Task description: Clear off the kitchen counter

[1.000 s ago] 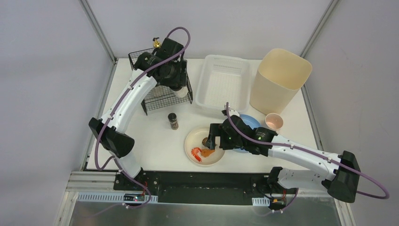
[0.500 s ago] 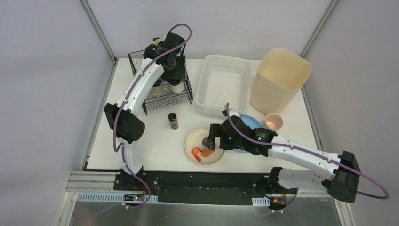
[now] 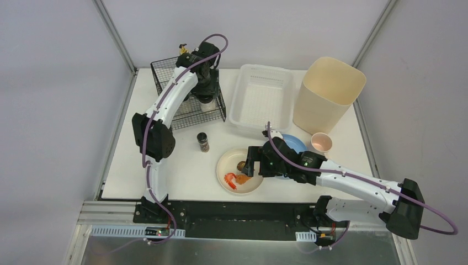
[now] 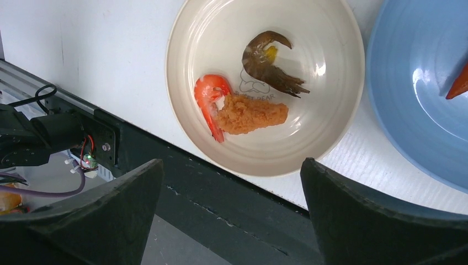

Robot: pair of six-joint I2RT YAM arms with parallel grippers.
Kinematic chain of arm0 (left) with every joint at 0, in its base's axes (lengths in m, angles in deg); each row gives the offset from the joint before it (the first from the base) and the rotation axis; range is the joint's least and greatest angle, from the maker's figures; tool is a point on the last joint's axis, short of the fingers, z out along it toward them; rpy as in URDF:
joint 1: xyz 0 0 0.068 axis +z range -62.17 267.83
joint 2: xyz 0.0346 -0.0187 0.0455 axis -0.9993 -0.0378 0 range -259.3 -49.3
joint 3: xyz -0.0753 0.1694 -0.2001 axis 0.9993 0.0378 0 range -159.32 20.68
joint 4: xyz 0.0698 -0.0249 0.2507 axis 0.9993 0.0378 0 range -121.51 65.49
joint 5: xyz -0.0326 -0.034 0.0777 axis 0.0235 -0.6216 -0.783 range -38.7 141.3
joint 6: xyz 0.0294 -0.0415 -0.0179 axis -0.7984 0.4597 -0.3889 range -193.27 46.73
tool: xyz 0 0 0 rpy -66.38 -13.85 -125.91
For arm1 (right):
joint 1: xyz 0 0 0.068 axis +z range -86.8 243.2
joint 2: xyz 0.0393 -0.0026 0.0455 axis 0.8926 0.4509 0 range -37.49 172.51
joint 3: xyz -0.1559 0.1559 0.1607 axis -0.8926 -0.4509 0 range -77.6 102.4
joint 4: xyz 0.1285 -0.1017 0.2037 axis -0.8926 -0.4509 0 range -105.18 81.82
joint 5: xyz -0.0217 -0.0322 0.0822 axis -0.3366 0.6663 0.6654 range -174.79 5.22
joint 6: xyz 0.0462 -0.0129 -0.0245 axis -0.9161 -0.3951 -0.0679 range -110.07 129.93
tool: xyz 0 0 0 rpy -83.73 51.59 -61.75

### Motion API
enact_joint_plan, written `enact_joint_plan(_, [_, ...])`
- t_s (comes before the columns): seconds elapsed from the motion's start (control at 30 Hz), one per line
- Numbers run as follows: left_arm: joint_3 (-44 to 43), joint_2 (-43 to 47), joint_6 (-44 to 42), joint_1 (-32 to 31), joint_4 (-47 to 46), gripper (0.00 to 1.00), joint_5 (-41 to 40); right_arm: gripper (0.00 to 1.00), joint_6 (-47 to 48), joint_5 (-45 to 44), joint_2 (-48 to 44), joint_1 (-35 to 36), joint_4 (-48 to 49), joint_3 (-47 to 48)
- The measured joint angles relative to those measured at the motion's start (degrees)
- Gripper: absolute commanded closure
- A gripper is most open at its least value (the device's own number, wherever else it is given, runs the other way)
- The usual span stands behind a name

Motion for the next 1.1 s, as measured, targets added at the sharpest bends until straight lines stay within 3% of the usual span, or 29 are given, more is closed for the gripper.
enact_joint_plan(0.73, [2.89,-5.88,0.46,0.02,-3.96,0.99,0.02,0.01,-0.31,-0.02,-1.29,0.02,-0.15,-0.66])
enact_joint_plan(0.8, [2.91,-5.9,0.5,0.02,-4.13,0.9,0.09,0.01,-0.42,-0.02,-1.36,0.02,-0.17,-0.98])
enact_joint_plan(0.97, [3.13,-5.9,0.5,0.02,-4.46,0.48,0.09,0.01,-0.46,-0.02,-1.38,0.04,-0.17,-1.29])
enact_joint_plan(1.1, [3.52,-5.73,0.48,0.02,-4.87,0.32,0.07,0.01,-0.5,-0.04,-1.38,0.04,-0.17,-1.29])
